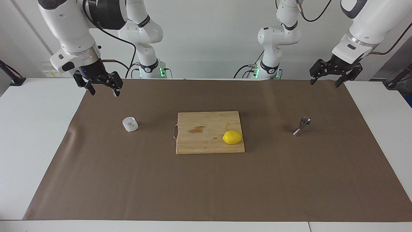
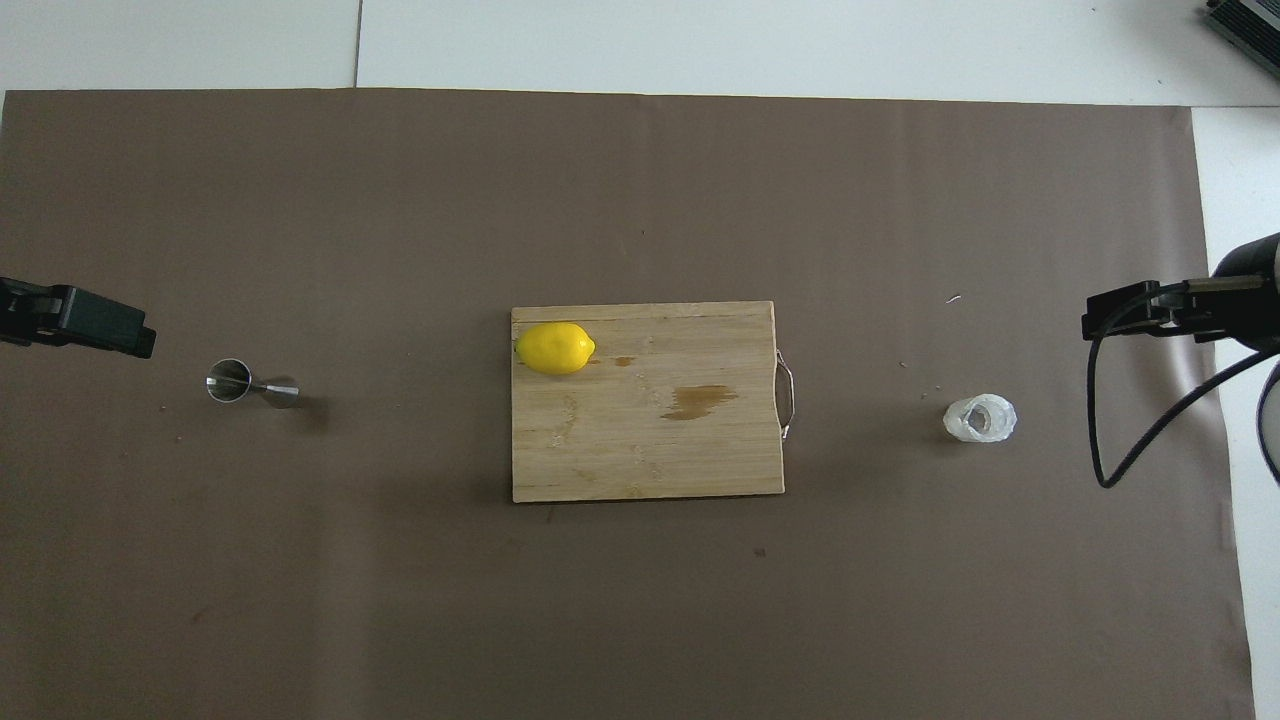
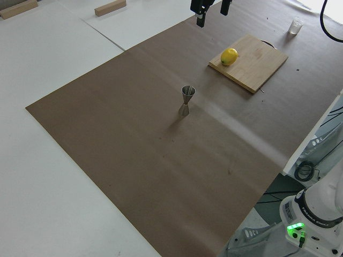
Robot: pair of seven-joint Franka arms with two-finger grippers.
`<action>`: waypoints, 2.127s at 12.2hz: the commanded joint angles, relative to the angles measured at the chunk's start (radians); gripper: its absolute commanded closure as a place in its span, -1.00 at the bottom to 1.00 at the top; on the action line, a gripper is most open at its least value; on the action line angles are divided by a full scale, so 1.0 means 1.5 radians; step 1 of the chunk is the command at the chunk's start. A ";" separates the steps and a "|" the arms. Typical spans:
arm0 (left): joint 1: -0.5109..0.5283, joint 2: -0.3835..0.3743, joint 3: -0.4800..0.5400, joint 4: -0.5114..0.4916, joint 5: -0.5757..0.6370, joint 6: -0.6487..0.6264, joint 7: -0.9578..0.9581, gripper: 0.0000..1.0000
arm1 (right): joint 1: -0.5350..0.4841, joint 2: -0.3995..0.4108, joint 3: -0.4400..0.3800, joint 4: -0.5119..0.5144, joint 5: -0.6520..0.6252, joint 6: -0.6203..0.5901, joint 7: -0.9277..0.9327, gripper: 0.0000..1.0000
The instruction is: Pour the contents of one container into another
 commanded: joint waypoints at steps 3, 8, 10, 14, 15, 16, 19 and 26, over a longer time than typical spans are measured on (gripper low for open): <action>-0.002 -0.013 0.008 -0.015 0.003 0.006 0.007 -1.00 | -0.006 -0.007 0.004 0.000 0.009 -0.009 0.009 -1.00; -0.002 -0.013 0.008 -0.015 0.003 0.006 0.007 -1.00 | -0.006 -0.007 0.004 0.000 0.009 -0.009 0.009 -1.00; -0.002 -0.013 0.007 -0.015 0.003 0.009 0.007 -1.00 | -0.006 -0.007 0.004 0.000 0.009 -0.009 0.009 -1.00; -0.010 -0.014 0.008 -0.018 0.018 0.015 0.011 -1.00 | -0.006 -0.007 0.004 0.000 0.009 -0.009 0.009 -1.00; -0.012 -0.014 0.005 -0.020 0.037 0.017 0.009 -1.00 | -0.006 -0.007 0.004 0.000 0.009 -0.009 0.009 -1.00; -0.010 -0.018 0.004 -0.024 0.036 0.018 0.010 -1.00 | -0.006 -0.007 0.004 0.000 0.009 -0.009 0.009 -1.00; 0.002 -0.033 0.010 -0.053 0.031 0.017 -0.008 -1.00 | -0.006 -0.007 0.004 0.000 0.010 -0.009 0.009 -1.00; 0.128 0.080 0.011 -0.082 -0.207 -0.007 -0.226 -1.00 | -0.006 -0.007 0.004 0.000 0.009 -0.009 0.009 -1.00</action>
